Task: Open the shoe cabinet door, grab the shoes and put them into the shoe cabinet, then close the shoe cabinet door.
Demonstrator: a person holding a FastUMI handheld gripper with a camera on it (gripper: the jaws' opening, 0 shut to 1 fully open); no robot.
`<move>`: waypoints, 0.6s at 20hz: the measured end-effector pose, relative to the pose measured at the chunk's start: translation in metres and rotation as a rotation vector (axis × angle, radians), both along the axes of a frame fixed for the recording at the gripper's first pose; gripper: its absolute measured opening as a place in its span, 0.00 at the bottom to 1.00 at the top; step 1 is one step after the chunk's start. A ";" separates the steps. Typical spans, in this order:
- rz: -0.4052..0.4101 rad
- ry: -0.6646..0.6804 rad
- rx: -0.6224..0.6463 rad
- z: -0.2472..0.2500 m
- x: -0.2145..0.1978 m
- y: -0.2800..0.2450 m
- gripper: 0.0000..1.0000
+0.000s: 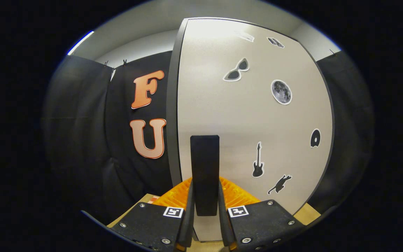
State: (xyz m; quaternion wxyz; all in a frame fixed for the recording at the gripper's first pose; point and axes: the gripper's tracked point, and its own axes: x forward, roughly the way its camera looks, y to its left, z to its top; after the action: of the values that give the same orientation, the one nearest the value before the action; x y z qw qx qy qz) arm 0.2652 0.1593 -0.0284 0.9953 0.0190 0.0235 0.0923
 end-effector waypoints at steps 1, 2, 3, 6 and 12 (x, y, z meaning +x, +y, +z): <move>0.004 0.007 0.005 0.000 -0.002 0.000 0.31; 0.010 0.013 0.010 0.000 -0.005 -0.001 0.29; 0.015 0.016 0.012 0.001 -0.009 -0.003 0.29; 0.028 0.028 0.022 0.001 -0.028 -0.008 0.27; 0.001 0.034 0.027 0.001 -0.077 -0.041 0.24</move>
State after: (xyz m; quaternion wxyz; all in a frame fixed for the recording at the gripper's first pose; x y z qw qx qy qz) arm 0.1885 0.1182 -0.0273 0.9944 0.0339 0.0390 0.0926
